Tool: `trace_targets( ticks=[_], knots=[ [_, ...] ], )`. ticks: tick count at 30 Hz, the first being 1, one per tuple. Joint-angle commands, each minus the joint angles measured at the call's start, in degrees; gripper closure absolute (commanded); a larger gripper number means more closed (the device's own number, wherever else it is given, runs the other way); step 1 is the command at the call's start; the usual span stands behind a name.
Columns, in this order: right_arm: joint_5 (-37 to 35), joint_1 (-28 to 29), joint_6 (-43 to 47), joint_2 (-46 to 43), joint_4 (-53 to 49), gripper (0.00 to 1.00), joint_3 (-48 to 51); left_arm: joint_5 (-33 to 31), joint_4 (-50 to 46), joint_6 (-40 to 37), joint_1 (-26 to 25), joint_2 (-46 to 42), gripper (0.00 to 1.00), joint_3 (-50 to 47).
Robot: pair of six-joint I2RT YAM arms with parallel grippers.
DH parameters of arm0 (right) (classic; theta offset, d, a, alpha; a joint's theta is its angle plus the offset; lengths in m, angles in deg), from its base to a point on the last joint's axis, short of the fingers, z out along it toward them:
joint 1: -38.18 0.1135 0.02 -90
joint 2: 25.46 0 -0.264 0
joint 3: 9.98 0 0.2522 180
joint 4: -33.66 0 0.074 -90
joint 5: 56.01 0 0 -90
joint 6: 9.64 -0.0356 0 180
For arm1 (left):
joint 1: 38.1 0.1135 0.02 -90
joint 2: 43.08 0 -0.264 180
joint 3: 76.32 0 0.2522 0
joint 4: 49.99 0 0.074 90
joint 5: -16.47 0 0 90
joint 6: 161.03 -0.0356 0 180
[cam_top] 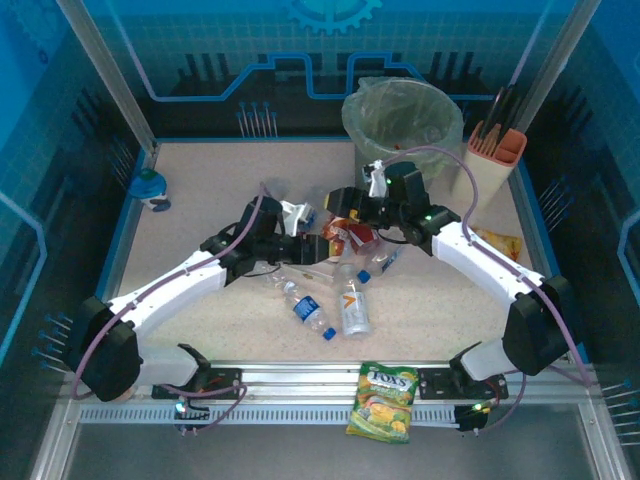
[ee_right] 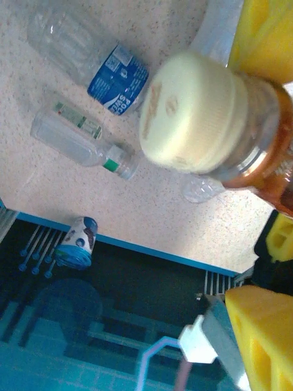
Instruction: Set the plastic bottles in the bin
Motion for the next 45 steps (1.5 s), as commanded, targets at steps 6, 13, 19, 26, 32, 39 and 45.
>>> trace_targets(
  ticks=[6,13,19,26,32,39,45],
  knots=[
    [-1.13,-0.98,1.46,-1.67,-0.53,0.44,0.02,1.34,1.13,-0.28,-0.89,1.02,0.57,0.40],
    [-1.11,-1.50,2.46,-1.90,-0.93,0.59,-0.51,1.31,-0.81,-0.92,-0.87,1.16,0.53,1.26],
    [-1.54,-2.18,6.08,-2.05,-4.62,0.65,-4.68,0.74,-1.49,-1.50,-0.87,-1.55,0.01,0.73],
    [-3.84,-4.63,15.39,-1.45,-15.13,0.70,-17.04,-2.76,-5.81,-2.70,-0.92,-6.17,0.01,-4.03],
    [-5.35,-7.66,21.19,2.09,-22.08,0.79,-31.92,-4.34,-7.04,-1.47,-0.90,-8.23,0.01,-5.77],
    [-7.98,-12.96,23.15,10.94,-25.38,0.97,-47.10,-5.42,-8.03,-1.30,-0.96,-9.50,0.01,-5.38],
    [-11.08,-16.69,21.60,21.58,-28.87,1.00,-59.67,-6.55,-8.07,-0.72,-0.96,-11.39,0.01,-6.60]
  ],
)
